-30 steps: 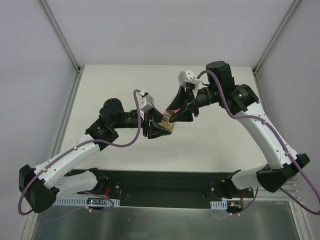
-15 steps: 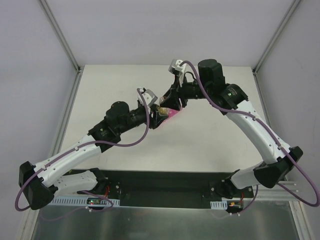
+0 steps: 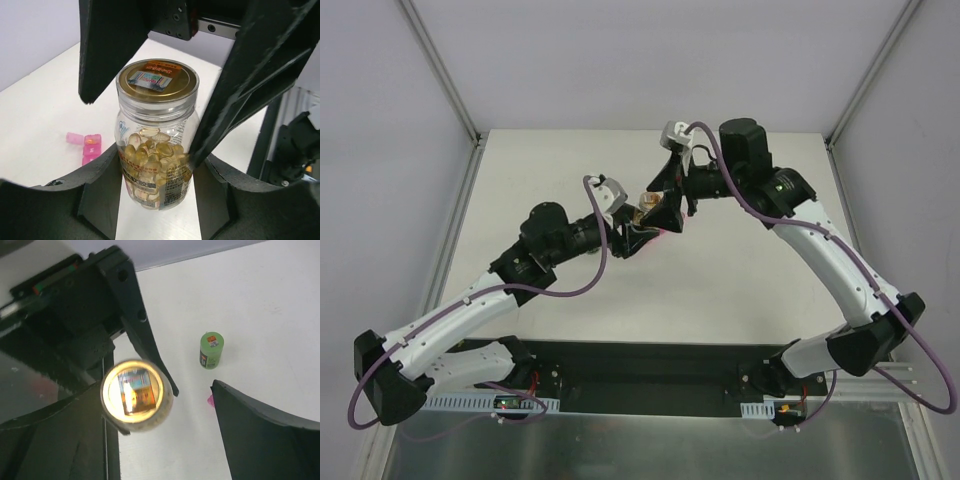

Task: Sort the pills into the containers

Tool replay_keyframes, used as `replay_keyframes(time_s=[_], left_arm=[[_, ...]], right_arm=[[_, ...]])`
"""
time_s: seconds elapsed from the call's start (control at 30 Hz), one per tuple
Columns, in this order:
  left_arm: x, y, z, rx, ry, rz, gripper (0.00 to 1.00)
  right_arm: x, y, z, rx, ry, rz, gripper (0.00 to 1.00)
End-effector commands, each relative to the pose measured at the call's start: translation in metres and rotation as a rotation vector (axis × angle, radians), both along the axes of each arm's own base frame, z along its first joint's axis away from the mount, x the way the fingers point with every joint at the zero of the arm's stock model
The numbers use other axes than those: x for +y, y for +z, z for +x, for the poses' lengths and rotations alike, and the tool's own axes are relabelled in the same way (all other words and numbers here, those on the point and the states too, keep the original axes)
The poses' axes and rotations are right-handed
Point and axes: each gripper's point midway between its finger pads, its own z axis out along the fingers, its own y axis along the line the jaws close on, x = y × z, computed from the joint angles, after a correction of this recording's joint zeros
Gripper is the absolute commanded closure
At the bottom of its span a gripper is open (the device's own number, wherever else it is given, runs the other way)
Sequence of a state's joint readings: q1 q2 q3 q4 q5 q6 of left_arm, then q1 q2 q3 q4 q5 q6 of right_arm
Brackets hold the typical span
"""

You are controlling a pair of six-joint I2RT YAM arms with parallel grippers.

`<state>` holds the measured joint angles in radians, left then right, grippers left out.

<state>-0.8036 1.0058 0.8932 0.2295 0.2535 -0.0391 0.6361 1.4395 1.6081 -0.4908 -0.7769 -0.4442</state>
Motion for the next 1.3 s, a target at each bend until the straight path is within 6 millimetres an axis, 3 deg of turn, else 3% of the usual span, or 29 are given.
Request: replay_keyframes(time_s=[0.0,0.17,0.37,0.7,0.8,0.93,1.03,1.13,1.27], left_arm=[[0.004,0.048,-0.036,-0.069,-0.186,-0.147,0.91],[0.003,0.046,-0.056,-0.024,-0.318,-0.146,0.91],[-0.005,0.046,-0.083,0.018,-0.512,-0.123,0.91],[-0.009,0.051,-0.095,0.037,-0.608,-0.122,0.91],[-0.009,0.052,-0.096,0.033,-0.613,-0.122,0.91],[-0.008,0.053,-0.097,0.027,-0.616,-0.122,0.91],[-0.008,0.053,-0.095,0.025,-0.603,-0.121,0.91],[-0.008,0.050,-0.086,0.022,-0.552,-0.111,0.91],[-0.004,0.047,-0.068,0.012,-0.426,-0.086,0.91]], right_arm=[[-0.023,0.057,-0.032,-0.169,0.159,0.120,0.06],[-0.033,0.068,-0.073,-0.215,0.373,0.168,0.01],[-0.038,0.072,-0.102,-0.231,0.526,0.228,0.02],[-0.025,0.057,-0.100,-0.154,0.535,0.196,0.06],[-0.024,0.052,-0.101,-0.122,0.543,0.192,0.12],[-0.022,0.049,-0.100,-0.104,0.540,0.184,0.40],[-0.021,0.051,-0.099,-0.103,0.530,0.181,0.53],[-0.019,0.049,-0.096,-0.115,0.503,0.166,0.62],[-0.016,0.042,-0.092,-0.157,0.443,0.113,0.66]])
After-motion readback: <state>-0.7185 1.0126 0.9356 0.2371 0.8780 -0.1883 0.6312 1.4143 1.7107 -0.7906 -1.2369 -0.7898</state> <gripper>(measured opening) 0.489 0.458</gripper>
